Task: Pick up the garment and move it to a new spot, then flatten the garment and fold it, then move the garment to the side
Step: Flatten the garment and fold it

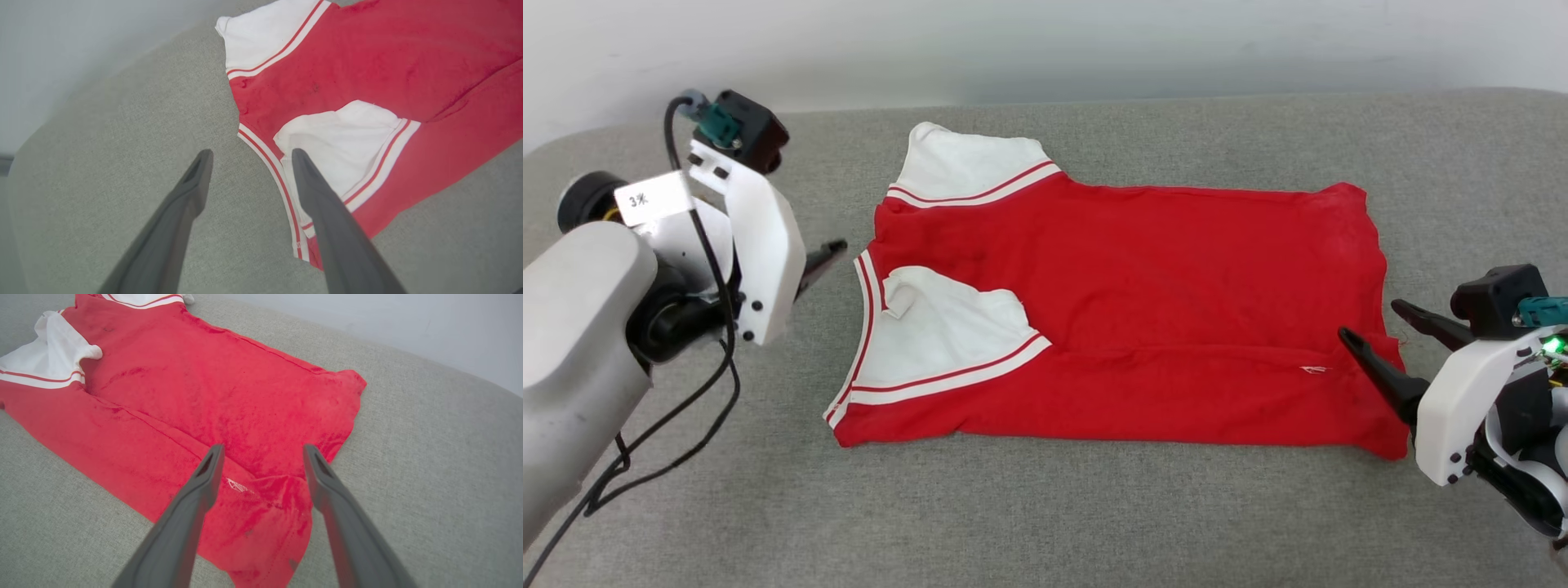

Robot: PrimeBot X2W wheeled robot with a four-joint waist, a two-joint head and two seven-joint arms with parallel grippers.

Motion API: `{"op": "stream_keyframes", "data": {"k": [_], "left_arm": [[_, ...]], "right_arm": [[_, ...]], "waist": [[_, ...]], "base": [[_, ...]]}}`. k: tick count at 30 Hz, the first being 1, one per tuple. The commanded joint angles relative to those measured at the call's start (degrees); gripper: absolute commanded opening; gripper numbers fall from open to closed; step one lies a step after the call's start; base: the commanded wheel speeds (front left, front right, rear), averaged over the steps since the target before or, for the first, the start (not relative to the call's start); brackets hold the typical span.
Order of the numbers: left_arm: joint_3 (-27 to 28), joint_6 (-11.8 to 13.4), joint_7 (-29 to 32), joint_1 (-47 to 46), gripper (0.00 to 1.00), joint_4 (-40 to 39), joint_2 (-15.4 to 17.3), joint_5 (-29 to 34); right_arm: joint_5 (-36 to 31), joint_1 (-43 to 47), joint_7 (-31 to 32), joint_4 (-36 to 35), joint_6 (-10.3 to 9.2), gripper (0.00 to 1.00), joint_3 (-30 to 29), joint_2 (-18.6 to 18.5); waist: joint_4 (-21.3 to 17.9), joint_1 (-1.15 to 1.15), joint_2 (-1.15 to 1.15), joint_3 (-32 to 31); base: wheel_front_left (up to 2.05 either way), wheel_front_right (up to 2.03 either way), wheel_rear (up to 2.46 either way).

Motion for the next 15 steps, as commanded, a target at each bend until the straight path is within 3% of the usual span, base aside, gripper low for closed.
{"op": "stream_keyframes", "data": {"k": [1, 8, 15], "left_arm": [[-0.69, -0.05, 2.42, -0.37, 1.00, -0.53, 0.03, -1.48], [-5.67, -0.11, 14.10, 1.08, 1.00, -1.68, 1.03, -6.87], [-11.03, -0.11, 18.25, 3.66, 1.00, 0.27, 0.70, -7.78]], "right_arm": [[0.06, 0.83, 0.25, -0.17, -0.02, 1.00, 0.08, 0.26], [0.91, 0.62, 1.96, -0.12, -0.02, 1.00, 1.25, 0.56], [1.90, -0.90, 3.41, 0.12, -0.02, 1.00, 2.92, 0.60]], "waist": [[-0.13, 0.00, 0.00, -0.10], [-0.99, 0.00, 0.00, -0.16], [-2.23, 0.00, 0.00, 1.09]], "base": [[0.00, 0.00, 0.00], [0.00, 0.00, 0.00], [0.00, 0.00, 0.00]]}}
